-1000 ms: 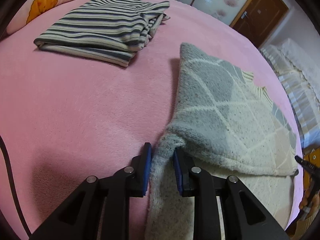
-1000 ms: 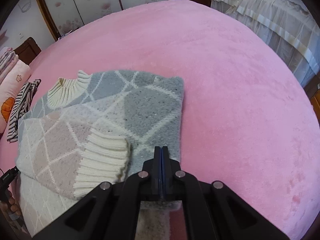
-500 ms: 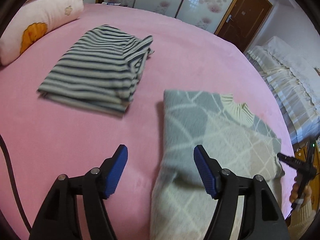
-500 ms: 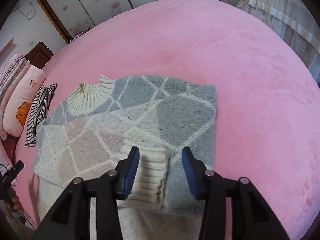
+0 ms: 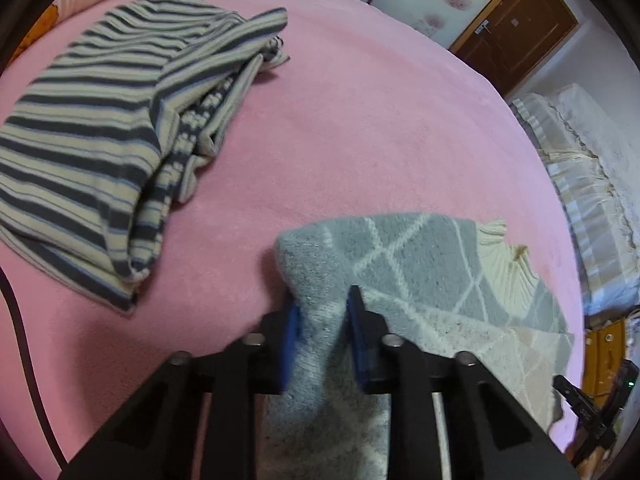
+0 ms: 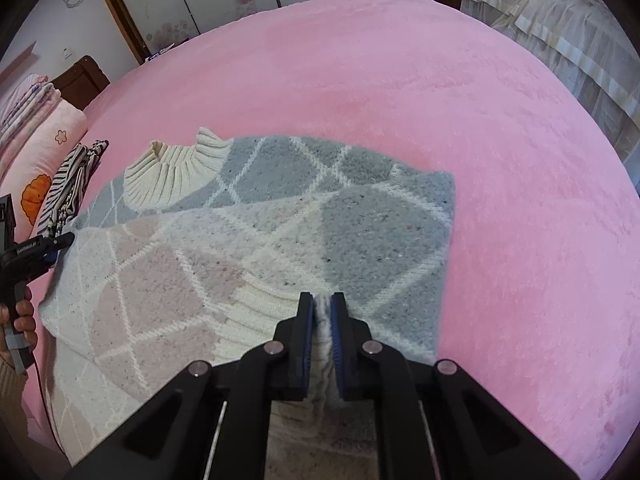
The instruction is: Fold small clothes
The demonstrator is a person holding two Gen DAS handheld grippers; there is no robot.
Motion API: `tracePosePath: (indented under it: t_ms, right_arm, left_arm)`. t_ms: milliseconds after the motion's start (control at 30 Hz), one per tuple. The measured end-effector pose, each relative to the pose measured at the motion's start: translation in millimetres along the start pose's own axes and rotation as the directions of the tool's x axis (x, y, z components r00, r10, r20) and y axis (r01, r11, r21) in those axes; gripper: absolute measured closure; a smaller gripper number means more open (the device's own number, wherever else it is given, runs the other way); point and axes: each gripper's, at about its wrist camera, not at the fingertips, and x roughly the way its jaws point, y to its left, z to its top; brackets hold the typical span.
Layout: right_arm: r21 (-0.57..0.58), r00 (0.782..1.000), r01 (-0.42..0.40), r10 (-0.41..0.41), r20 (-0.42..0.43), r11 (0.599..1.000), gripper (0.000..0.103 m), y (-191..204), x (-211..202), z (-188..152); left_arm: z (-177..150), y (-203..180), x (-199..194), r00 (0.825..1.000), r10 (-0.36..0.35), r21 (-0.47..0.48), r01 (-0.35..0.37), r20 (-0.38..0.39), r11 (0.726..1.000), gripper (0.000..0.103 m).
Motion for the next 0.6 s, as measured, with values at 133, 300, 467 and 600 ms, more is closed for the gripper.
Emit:
tracePosePath:
  t_ms: [133,300,467,600]
  right_arm:
    - [-0.014,1.0,0.015,-0.015,0.015,1.0,0.095,4,-1,0]
    - [-0.071,0.996,0.086,-0.085,0.019,0.994,0.094,14,6,-6]
    - [-0.059,0.989,0.146,-0.143,0.047,0.988,0.094,16,-3,-4]
    - [-0.067,0.976,0.188,-0.179,0.126,0.98,0.091,28,-23,-3]
  left_arm:
    - [-11,-17,-9,0.988,0.115,0.092,-0.124,0.099,0.988,0.087]
    - [-19,-27,12,0.976,0.203,0.148,-0.214,0.084,0.966,0.081]
    - [-14,-35,-2,0.958,0.268,0.185,-0.282,0.097,0.941,0.055]
    - [-18,-54,-33,0.926,0.328,0.248,-0.367,0.185,0.896,0.048]
